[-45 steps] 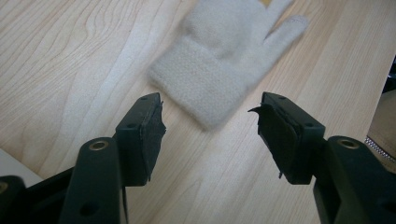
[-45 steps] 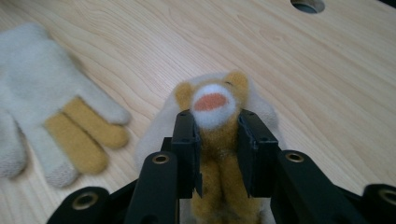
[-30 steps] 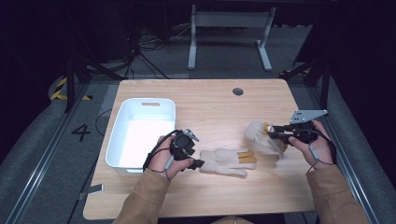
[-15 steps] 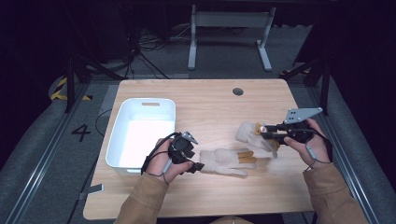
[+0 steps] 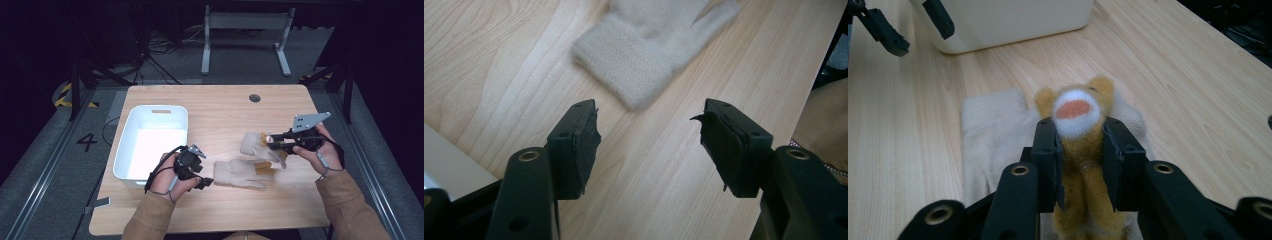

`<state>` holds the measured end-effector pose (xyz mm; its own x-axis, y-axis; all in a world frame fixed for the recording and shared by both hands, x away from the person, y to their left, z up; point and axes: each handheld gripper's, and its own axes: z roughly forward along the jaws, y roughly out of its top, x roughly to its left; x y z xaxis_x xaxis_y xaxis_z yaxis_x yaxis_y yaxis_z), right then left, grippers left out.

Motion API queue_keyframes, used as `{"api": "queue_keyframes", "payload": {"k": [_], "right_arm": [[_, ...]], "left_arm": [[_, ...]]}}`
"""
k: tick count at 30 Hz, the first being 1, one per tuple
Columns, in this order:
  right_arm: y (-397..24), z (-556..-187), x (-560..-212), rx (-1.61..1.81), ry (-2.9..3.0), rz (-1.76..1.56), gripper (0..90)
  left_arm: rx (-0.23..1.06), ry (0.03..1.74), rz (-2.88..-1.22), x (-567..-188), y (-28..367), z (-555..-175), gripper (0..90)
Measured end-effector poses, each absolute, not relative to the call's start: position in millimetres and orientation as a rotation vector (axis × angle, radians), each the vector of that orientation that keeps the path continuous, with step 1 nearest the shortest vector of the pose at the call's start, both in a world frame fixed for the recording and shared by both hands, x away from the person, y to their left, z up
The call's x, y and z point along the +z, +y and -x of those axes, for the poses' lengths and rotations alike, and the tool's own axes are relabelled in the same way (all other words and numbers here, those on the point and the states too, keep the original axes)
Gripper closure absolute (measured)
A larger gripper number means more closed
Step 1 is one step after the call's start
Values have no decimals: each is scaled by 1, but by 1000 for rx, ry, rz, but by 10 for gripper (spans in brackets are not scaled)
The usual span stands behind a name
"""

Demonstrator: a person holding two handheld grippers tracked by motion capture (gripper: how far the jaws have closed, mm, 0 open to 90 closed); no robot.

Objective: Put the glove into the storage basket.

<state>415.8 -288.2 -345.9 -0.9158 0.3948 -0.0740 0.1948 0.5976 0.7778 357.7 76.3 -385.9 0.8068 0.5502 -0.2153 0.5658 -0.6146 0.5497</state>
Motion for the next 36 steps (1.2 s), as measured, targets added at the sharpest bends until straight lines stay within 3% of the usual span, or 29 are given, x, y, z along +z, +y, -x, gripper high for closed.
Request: {"api": "queue_keyframes", "payload": {"k": [36], "right_arm": [[-235, -409, -376, 1301, 2755, -251, 704]], "left_arm": [[-44, 804, -2388, -388, 70, -359, 406]]}}
